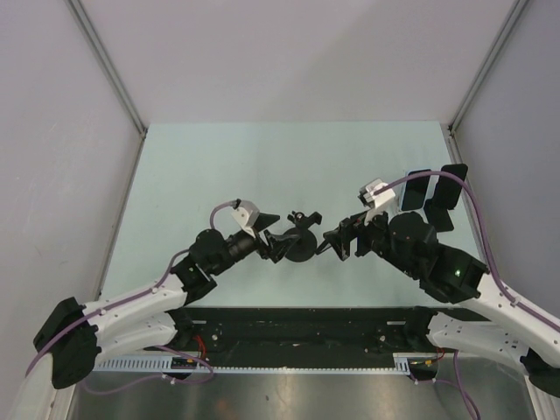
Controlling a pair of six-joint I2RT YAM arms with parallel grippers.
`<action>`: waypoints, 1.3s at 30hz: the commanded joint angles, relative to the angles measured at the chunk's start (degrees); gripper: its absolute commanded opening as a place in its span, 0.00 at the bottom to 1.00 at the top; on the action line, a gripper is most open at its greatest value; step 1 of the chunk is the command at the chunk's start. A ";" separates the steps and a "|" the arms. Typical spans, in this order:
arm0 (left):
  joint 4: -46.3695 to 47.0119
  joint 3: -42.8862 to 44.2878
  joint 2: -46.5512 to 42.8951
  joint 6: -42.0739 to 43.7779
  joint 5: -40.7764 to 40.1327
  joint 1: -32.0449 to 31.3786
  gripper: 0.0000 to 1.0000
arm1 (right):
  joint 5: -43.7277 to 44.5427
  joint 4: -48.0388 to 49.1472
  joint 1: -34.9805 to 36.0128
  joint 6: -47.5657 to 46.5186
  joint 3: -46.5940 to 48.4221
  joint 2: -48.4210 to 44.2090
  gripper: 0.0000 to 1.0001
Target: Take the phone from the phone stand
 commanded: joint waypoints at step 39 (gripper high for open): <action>2.85 10.02 1.91 31.08 -6.14 -16.46 0.59 | -6.59 3.47 -1.65 15.18 16.88 4.76 0.00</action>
